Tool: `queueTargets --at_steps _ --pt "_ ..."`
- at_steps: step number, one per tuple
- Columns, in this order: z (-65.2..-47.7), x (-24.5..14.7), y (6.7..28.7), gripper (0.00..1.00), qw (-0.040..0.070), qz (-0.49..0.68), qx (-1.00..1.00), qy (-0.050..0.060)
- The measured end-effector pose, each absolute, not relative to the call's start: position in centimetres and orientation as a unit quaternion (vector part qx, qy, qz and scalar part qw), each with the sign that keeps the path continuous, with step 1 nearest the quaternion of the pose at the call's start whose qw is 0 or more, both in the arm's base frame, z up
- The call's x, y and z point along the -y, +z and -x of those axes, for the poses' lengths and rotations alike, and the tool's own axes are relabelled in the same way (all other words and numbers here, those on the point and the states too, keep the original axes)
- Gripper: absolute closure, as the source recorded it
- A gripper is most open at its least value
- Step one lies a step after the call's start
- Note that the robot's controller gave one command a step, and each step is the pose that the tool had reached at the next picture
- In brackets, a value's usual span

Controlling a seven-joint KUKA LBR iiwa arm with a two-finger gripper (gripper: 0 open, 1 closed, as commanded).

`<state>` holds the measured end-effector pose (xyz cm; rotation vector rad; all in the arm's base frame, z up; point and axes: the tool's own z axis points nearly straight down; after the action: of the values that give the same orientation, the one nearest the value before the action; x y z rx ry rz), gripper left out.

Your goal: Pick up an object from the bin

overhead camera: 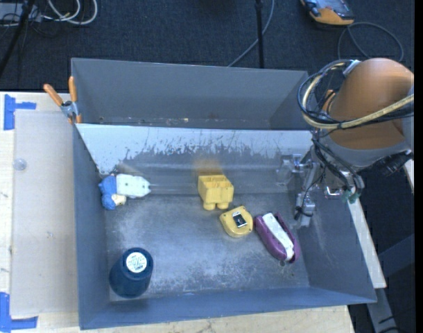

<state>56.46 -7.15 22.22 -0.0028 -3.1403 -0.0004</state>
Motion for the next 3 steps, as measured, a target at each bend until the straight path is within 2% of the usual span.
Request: queueTargets --at_steps 1,2,3 --pt "-57.4 7.3 18.0 0.00 -0.001 0.001 1.000 0.000" --pt "-58.6 8.2 7.2 1.00 -0.001 0.053 0.999 0.000" --pt "-58.7 8.3 7.2 0.00 -0.002 0.052 0.999 0.001"
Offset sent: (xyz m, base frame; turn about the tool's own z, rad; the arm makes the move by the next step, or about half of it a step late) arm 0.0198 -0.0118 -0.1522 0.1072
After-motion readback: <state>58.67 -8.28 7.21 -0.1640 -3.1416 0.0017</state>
